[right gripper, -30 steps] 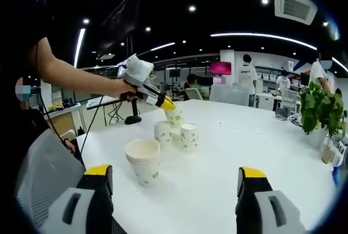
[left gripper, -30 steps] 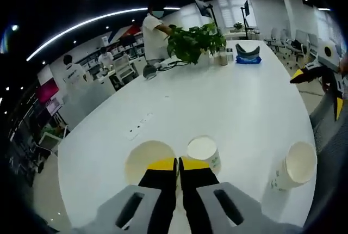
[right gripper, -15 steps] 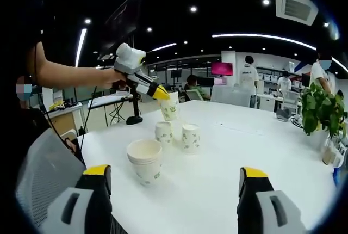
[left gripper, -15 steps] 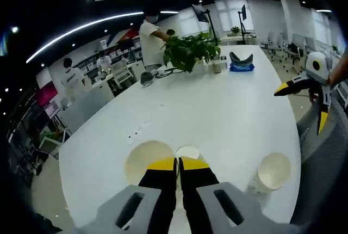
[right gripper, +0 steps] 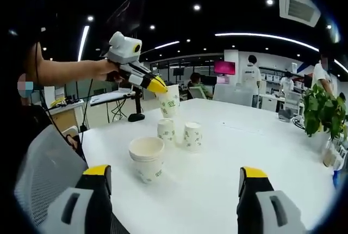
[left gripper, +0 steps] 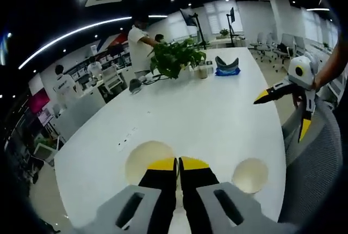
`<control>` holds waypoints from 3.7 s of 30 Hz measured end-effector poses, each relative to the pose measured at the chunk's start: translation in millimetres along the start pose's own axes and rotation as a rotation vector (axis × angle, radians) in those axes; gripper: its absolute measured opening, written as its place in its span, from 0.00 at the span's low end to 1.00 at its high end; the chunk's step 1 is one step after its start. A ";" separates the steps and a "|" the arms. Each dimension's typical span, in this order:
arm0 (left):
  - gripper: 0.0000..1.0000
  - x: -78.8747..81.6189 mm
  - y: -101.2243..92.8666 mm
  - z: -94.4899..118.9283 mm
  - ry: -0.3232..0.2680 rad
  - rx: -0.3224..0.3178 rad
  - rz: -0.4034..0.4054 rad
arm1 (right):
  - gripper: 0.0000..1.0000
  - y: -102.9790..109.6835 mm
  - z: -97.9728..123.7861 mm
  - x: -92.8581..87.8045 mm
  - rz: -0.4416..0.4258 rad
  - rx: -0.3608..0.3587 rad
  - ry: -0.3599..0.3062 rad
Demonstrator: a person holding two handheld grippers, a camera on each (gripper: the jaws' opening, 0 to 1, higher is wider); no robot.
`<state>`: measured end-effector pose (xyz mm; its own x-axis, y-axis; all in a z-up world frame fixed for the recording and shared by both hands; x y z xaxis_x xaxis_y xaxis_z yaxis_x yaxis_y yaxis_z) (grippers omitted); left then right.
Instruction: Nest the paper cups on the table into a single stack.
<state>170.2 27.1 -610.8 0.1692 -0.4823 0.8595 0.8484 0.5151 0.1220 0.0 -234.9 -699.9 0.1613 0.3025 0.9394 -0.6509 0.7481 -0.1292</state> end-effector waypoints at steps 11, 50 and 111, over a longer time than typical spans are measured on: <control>0.00 5.5 -20.9 12.0 -0.003 -0.057 -0.023 | 0.98 -0.7 1.2 0.0 0.003 -0.011 0.000; 0.00 1.5 -95.8 20.9 0.090 -0.284 -0.082 | 0.97 -0.2 0.8 -1.9 0.013 -0.010 0.027; 0.01 -58.3 -107.9 -25.3 0.196 -0.410 0.167 | 0.93 1.2 -0.3 -4.2 0.004 -0.004 0.053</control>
<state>81.5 -18.3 -686.6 0.3780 -0.5614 0.7362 0.9226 0.2943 -0.2493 -1.2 -235.1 -704.1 0.1975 0.3364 0.9208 -0.6491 0.7488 -0.1344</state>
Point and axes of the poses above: the point that each gripper's makers call its tool centre point, and the gripper's own axes: z roughly backward along the fingers, y roughly to its left, x roughly out of its top, the point moved 10 cm from there along z, roughly backward along the fingers, and after that the axes turned 8 degrees about z, right-handed, at the moved point
